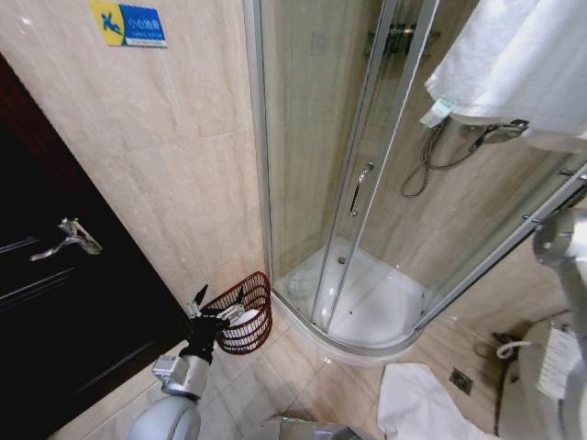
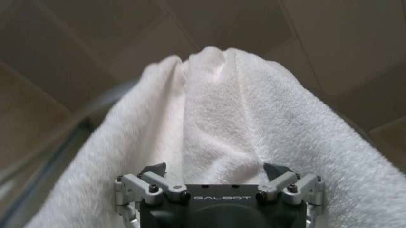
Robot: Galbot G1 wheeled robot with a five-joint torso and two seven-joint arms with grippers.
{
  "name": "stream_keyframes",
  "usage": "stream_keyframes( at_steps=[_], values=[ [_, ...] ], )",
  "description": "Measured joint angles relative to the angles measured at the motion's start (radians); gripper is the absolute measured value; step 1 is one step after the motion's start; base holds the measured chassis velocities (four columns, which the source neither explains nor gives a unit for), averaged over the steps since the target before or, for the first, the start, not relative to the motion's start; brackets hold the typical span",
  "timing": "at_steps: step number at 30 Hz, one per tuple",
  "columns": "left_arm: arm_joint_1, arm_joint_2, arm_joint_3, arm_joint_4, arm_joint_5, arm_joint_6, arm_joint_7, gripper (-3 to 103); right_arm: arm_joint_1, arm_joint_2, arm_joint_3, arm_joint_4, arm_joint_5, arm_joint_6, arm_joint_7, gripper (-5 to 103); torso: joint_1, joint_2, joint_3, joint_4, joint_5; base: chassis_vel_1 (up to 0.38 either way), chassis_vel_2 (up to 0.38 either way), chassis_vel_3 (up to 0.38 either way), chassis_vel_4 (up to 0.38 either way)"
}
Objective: Discard the used towel into the hamper.
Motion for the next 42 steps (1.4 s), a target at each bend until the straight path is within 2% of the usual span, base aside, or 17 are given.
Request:
stream_keyframes(
  at_steps=[7,17,21,22,25,26,28,30,32,34,35,37,38,40,42],
  values=[
    [0.0,0.0,0.0,0.0,0.0,0.0,0.0,100,-0.017,-0.054,0.001,0.001,-0.088,-0.004,-0.03,100,0.0,0.0,0.0,-0.0001,-0.0003,0.0,0.0,0.0,0.0],
    [0.0,0.0,0.0,0.0,0.0,0.0,0.0,100,0.0,-0.051,-0.008,-0.061,-0.044,0.014,-0.057,101,0.0,0.0,0.0,0.0001,-0.0003,0.0,0.0,0.0,0.0],
    [0.0,0.0,0.0,0.0,0.0,0.0,0.0,100,0.004,-0.036,-0.016,-0.085,0.011,0.05,-0.065,82,0.0,0.0,0.0,0.0,-0.0003,0.0,0.0,0.0,0.0],
    [0.0,0.0,0.0,0.0,0.0,0.0,0.0,100,0.004,-0.036,-0.016,-0.085,0.011,0.05,-0.065,82,0.0,0.0,0.0,0.0,-0.0003,0.0,0.0,0.0,0.0],
    [0.0,0.0,0.0,0.0,0.0,0.0,0.0,100,0.014,-0.026,-0.022,-0.094,0.022,0.063,-0.072,65,0.0,0.0,0.0,-0.0001,-0.0003,0.0,0.0,0.0,0.0],
    [0.0,0.0,0.0,0.0,0.0,0.0,0.0,100,0.014,-0.026,-0.022,-0.094,0.022,0.063,-0.072,65,0.0,0.0,0.0,-0.0001,-0.0003,0.0,0.0,0.0,0.0],
    [0.0,0.0,0.0,0.0,0.0,0.0,0.0,100,0.02,-0.019,-0.023,-0.095,0.025,0.066,-0.075,54,0.0,0.0,0.0,0.0,-0.0004,0.0,0.0,0.0,0.0],
    [0.0,0.0,0.0,0.0,0.0,0.0,0.0,100,0.021,-0.017,-0.023,-0.096,0.025,0.067,-0.077,54,0.0,0.0,0.0,0.0,-0.0005,0.0,0.0,0.0,0.0],
    [0.0,0.0,0.0,0.0,0.0,0.0,0.0,100,0.024,-0.01,-0.02,-0.099,0.024,0.069,-0.082,43,0.0,0.0,0.0,-0.0001,-0.0003,0.0,0.0,0.0,0.0],
    [0.0,0.0,0.0,0.0,0.0,0.0,0.0,100,0.024,-0.009,-0.019,-0.1,0.023,0.071,-0.084,43,0.0,0.0,0.0,-0.0001,-0.0003,0.0,0.0,0.0,0.0],
    [0.0,0.0,0.0,0.0,0.0,0.0,0.0,100,0.024,-0.007,-0.019,-0.101,0.023,0.072,-0.085,33,0.0,0.0,0.0,-0.0001,-0.0003,0.0,0.0,0.0,0.0],
    [0.0,0.0,0.0,0.0,0.0,0.0,0.0,100,0.024,-0.006,-0.018,-0.101,0.023,0.073,-0.088,22,0.0,0.0,0.0,-0.0001,-0.0003,0.0,0.0,0.0,0.0],
    [0.0,0.0,0.0,0.0,0.0,0.0,0.0,100,0.024,-0.006,-0.018,-0.101,0.023,0.073,-0.088,22,0.0,0.0,0.0,-0.0001,-0.0003,0.0,0.0,0.0,0.0],
    [0.0,0.0,0.0,0.0,0.0,0.0,0.0,100,0.027,-0.006,-0.02,-0.101,0.024,0.073,-0.092,12,0.0,0.0,0.0,-0.0001,-0.0003,0.0,0.0,0.0,0.0],
    [0.0,0.0,0.0,0.0,0.0,0.0,0.0,100,0.029,-0.007,-0.023,-0.101,0.026,0.074,-0.094,8,0.0,0.0,0.0,0.0,-0.0003,0.0,0.0,0.0,0.0]
  ],
)
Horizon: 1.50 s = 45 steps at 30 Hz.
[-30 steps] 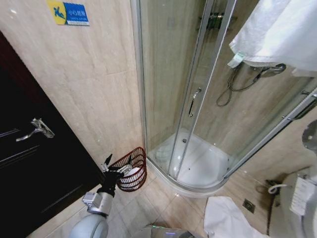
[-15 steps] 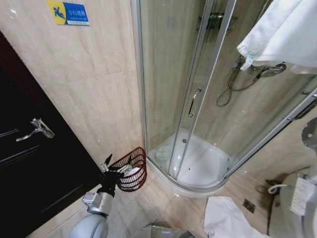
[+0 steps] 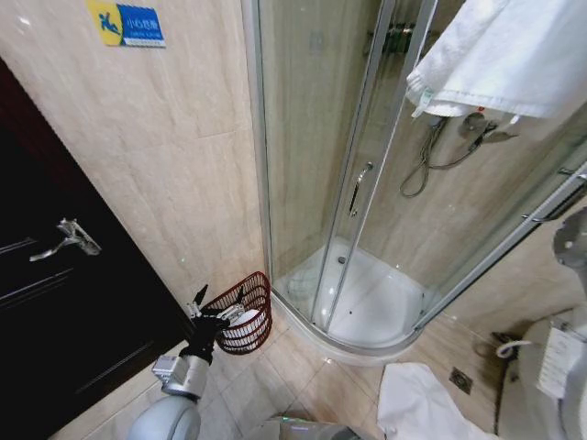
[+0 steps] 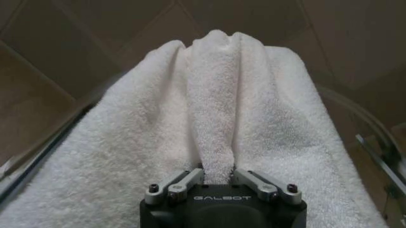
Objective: Discard the used towel into the hamper.
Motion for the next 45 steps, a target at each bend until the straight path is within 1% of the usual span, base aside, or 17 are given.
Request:
stream_keyframes(
  at_steps=[5,7,9,15,19,24,28,29,31,32,36,37,40,41,43,44,45],
  values=[
    [0.0,0.0,0.0,0.0,0.0,0.0,0.0,100,0.01,-0.007,-0.011,0.005,0.019,0.018,-0.007,6,0.0,0.0,0.0,0.0,0.0001,0.0,0.0,0.0,0.0],
    [0.0,0.0,0.0,0.0,0.0,0.0,0.0,100,0.009,-0.012,-0.019,0.023,0.047,0.06,-0.006,6,0.0,0.0,0.0,0.0,0.0001,0.0,0.0,0.0,0.0],
    [0.0,0.0,0.0,0.0,0.0,0.0,0.0,100,0.0,-0.019,-0.021,0.05,0.071,0.079,-0.001,6,0.0,0.0,0.0,0.0,-0.0002,0.0,0.0,0.0,0.0],
    [0.0,0.0,0.0,0.0,0.0,0.0,0.0,100,-0.017,-0.045,-0.023,0.097,0.116,0.102,0.007,6,0.0,0.0,0.0,0.0001,-0.0001,0.0,0.0,0.0,0.0],
    [0.0,0.0,0.0,0.0,0.0,0.0,0.0,100,-0.043,-0.086,-0.02,0.157,0.153,0.11,0.002,6,0.0,0.0,0.0,0.0001,-0.0002,0.0,0.0,0.0,0.0],
    [0.0,0.0,0.0,0.0,0.0,0.0,0.0,100,-0.118,-0.184,0.003,0.258,0.199,0.132,-0.014,6,0.0,0.0,0.0,0.0001,-0.0005,0.0,0.0,0.0,0.0],
    [0.0,0.0,0.0,0.0,0.0,0.0,0.0,100,-0.157,-0.22,0.023,0.295,0.212,0.146,-0.019,6,0.0,0.0,0.0,0.0003,-0.0014,0.0,0.0,0.0,0.0],
    [0.0,0.0,0.0,0.0,0.0,0.0,0.0,100,-0.179,-0.235,0.032,0.317,0.217,0.155,-0.024,6,0.0,0.0,0.0,-0.0001,0.0002,0.0,0.0,0.0,0.0],
    [0.0,0.0,0.0,0.0,0.0,0.0,0.0,100,-0.238,-0.27,0.065,0.36,0.23,0.163,-0.029,6,0.0,0.0,0.0,0.0001,0.0009,0.0,0.0,0.0,0.0],
    [0.0,0.0,0.0,0.0,0.0,0.0,0.0,100,-0.238,-0.27,0.065,0.36,0.23,0.163,-0.029,6,0.0,0.0,0.0,0.0001,0.0009,0.0,0.0,0.0,0.0],
    [0.0,0.0,0.0,0.0,0.0,0.0,0.0,100,-0.381,-0.34,0.173,0.444,0.273,0.173,-0.036,6,0.0,0.0,0.0,0.0001,0.0004,0.0,0.0,0.0,0.0],
    [0.0,0.0,0.0,0.0,0.0,0.0,0.0,100,-0.381,-0.34,0.173,0.444,0.273,0.173,-0.036,6,0.0,0.0,0.0,0.0001,0.0004,0.0,0.0,0.0,0.0],
    [0.0,0.0,0.0,0.0,0.0,0.0,0.0,100,-0.549,-0.406,0.305,0.523,0.321,0.186,-0.045,6,0.0,0.0,0.0,0.0,-0.0002,0.0,0.0,0.0,0.0],
    [0.0,0.0,0.0,0.0,0.0,0.0,0.0,100,-0.549,-0.406,0.305,0.523,0.321,0.186,-0.045,6,0.0,0.0,0.0,0.0,-0.0002,0.0,0.0,0.0,0.0],
    [0.0,0.0,0.0,0.0,0.0,0.0,0.0,100,-0.687,-0.447,0.394,0.584,0.354,0.19,-0.047,6,0.0,0.0,0.0,-0.0002,0.0003,0.0,0.0,0.0,0.0],
    [0.0,0.0,0.0,0.0,0.0,0.0,0.0,100,-0.687,-0.447,0.394,0.584,0.354,0.19,-0.047,6,0.0,0.0,0.0,-0.0002,0.0003,0.0,0.0,0.0,0.0],
    [0.0,0.0,0.0,0.0,0.0,0.0,0.0,100,-0.755,-0.466,0.436,0.61,0.366,0.198,-0.047,6,0.0,0.0,0.0,-0.0003,0.0004,0.0,0.0,0.0,0.0]
  ],
)
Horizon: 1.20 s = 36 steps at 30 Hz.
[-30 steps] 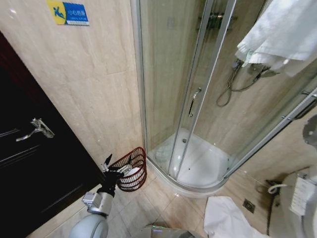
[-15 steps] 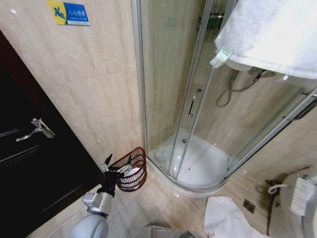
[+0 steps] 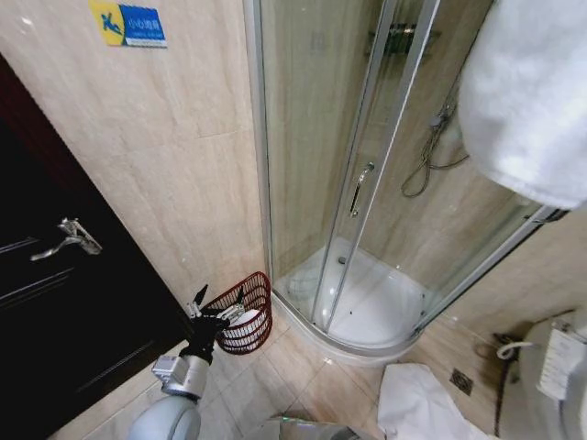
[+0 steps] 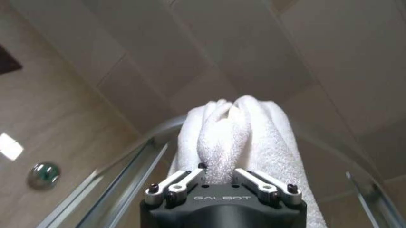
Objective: Discard the used towel into the hamper.
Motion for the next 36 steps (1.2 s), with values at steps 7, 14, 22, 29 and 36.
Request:
stream_keyframes(
  at_steps=[7,14,22,29,36],
  values=[
    [0.0,0.0,0.0,0.0,0.0,0.0,0.0,100,-0.29,-0.03,0.224,0.082,0.038,0.053,0.01,6,0.0,0.0,0.0,-0.0001,-0.0014,0.0,0.0,0.0,0.0],
    [0.0,0.0,0.0,0.0,0.0,0.0,0.0,100,-0.472,0.031,0.327,0.142,0.04,0.048,0.026,6,0.0,0.0,0.0,0.0006,-0.0006,0.0,0.0,0.0,0.0],
    [0.0,0.0,0.0,0.0,0.0,0.0,0.0,100,-0.734,0.135,0.476,0.226,0.005,0.067,0.017,6,0.0,0.0,0.0,0.0002,-0.0006,0.0,0.0,0.0,0.0],
    [0.0,0.0,0.0,0.0,0.0,0.0,0.0,100,-0.92,0.228,0.563,0.316,-0.027,0.094,0.001,6,0.0,0.0,0.0,0.0003,-0.0002,0.0,0.0,0.0,0.0],
    [0.0,0.0,0.0,0.0,0.0,0.0,0.0,100,-1.113,0.395,0.652,0.414,-0.058,0.126,-0.031,6,0.0,0.0,0.0,0.0,0.0002,0.0,0.0,0.0,0.0]
  ],
)
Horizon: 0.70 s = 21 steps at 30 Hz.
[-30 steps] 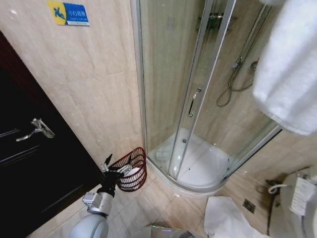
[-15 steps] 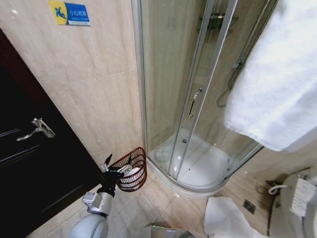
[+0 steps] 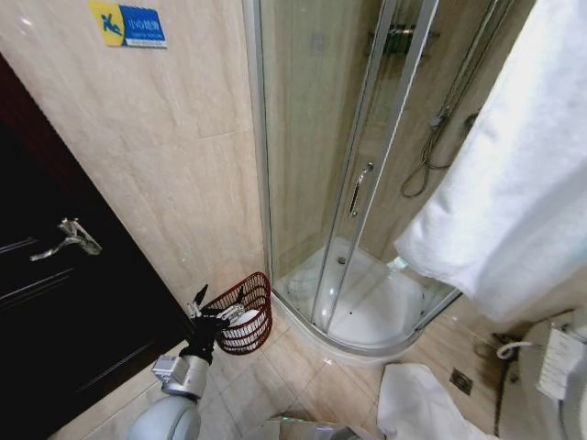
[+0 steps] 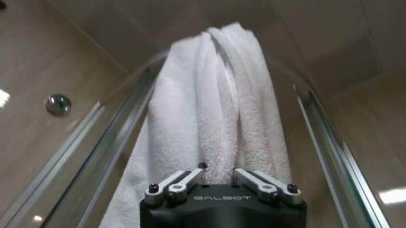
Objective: Discard the used towel into the hamper.
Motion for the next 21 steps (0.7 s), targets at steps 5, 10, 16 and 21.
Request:
stream_keyframes(
  at_steps=[5,10,16,21],
  values=[
    [0.0,0.0,0.0,0.0,0.0,0.0,0.0,100,-0.082,0.089,-0.006,0.04,-0.037,0.025,-0.018,6,0.0,0.0,0.0,0.0002,-0.0009,0.0,0.0,0.0,0.0],
    [0.0,0.0,0.0,0.0,0.0,0.0,0.0,100,-0.148,0.156,-0.021,0.084,-0.072,0.054,-0.02,6,0.0,0.0,0.0,0.0002,-0.0006,0.0,0.0,0.0,0.0],
    [0.0,0.0,0.0,0.0,0.0,0.0,0.0,100,-0.202,0.214,-0.04,0.104,-0.106,0.089,-0.033,6,0.0,0.0,0.0,0.0002,-0.001,0.0,0.0,0.0,0.0],
    [0.0,0.0,0.0,0.0,0.0,0.0,0.0,100,-0.233,0.267,-0.061,0.104,-0.143,0.119,-0.046,6,0.0,0.0,0.0,0.0002,-0.0006,0.0,0.0,0.0,0.0]
  ],
)
